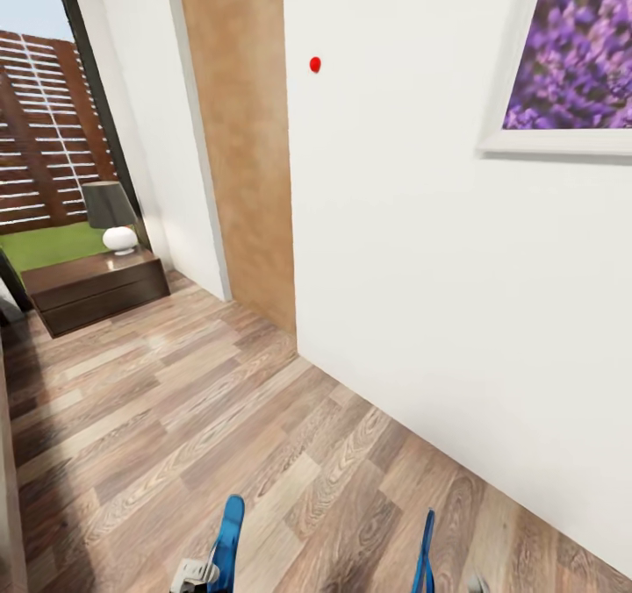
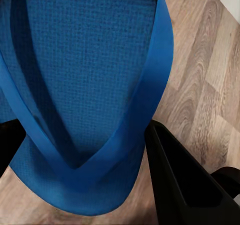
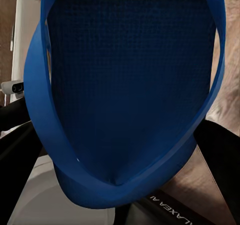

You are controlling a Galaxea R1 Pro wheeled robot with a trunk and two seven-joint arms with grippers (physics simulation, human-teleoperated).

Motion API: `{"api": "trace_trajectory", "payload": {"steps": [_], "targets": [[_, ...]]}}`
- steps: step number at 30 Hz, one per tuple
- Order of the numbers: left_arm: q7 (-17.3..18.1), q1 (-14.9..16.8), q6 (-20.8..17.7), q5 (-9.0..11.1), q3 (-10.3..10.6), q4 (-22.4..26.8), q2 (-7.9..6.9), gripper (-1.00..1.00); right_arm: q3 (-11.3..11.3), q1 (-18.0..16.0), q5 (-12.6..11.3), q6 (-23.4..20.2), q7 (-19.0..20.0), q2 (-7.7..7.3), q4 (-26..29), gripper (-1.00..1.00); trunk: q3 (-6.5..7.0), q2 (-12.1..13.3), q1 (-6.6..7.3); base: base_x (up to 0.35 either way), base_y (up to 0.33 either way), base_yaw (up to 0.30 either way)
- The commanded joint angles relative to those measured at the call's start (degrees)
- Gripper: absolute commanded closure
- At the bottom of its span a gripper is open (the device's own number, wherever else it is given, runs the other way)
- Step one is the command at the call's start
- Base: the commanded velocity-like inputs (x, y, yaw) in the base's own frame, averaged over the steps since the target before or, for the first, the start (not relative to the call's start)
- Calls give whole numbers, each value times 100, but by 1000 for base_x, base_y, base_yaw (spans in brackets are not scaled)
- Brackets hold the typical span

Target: In the bedroom, move the book from the bed onto either nightstand, and place the two sandals side by side next to the bed.

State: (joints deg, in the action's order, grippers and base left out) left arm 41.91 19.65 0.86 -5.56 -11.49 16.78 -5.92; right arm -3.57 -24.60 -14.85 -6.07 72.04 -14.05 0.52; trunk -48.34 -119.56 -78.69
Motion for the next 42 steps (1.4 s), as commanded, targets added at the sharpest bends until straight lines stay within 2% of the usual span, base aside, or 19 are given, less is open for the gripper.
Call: {"api": "trace_trajectory", "payload": {"steps": [1,10,16,29,42], "targets": [[37,4,18,-68,-47,1,3,100,-39,-5,9,-61,21,-1,1,100,-5,-2,-2,309,0,11],[36,4,19,-68,-46,1,3,100,-39,-1,9,-61,20,-1,1,100,-5,-2,-2,284,0,81],[36,4,20,-68,-48,1,3,100,-39,-2,9,-61,20,-14,-4,100,-5,-2,-2,28,0,213],[45,4,23,-68,-47,1,3,100,-45,-1,9,-10,20,-38,-8,100,-5,-2,-2,8,0,14],[45,4,20,-68,-46,1,3,100,-39,-1,9,-9,20,-3,-8,100,-5,-2,-2,279,-102,0]]}}
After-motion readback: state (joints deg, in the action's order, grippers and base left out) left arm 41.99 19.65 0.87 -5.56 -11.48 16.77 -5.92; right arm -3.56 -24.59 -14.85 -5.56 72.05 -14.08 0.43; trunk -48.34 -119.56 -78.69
